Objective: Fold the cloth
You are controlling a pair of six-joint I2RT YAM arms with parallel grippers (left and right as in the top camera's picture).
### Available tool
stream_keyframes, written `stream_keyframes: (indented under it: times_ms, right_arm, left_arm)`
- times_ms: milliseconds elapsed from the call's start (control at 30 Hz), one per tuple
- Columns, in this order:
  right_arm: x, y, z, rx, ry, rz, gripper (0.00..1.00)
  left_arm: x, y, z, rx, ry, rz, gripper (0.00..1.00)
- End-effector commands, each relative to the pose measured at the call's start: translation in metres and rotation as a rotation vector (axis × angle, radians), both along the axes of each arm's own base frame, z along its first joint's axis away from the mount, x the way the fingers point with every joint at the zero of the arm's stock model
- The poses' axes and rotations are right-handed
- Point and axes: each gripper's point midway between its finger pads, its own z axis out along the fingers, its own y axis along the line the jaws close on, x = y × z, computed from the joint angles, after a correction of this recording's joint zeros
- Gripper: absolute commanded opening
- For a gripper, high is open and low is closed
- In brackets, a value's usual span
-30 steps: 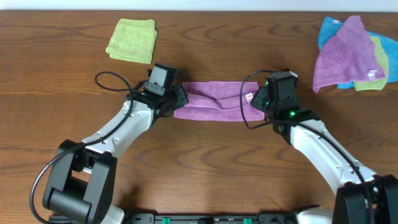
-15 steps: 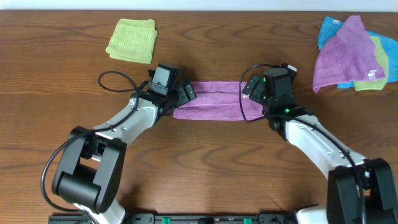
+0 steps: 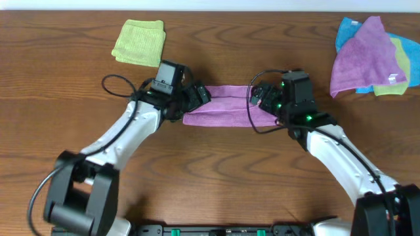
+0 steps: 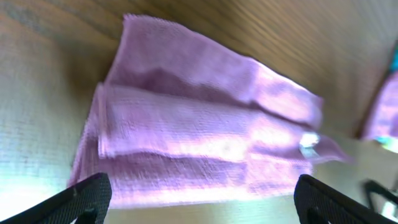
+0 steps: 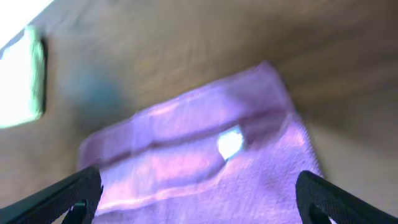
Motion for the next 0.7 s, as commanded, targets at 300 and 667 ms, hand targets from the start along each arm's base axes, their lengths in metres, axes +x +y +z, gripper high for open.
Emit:
stream_keyframes:
  times_ms: [300,667]
  right_arm:
    - [-0.008,0.019,-0.025,0.084,0.106,0.069,0.99]
    - [-0.007,0.042,-0.042,0.063,0.06,0.325,0.96]
  left_arm:
    - [-0.013,-0.017,-0.006,-0.074,0.119,0.036,0.95]
    - [0.016,-0.03,-0.037,-0.118,0.108,0.103,0.95]
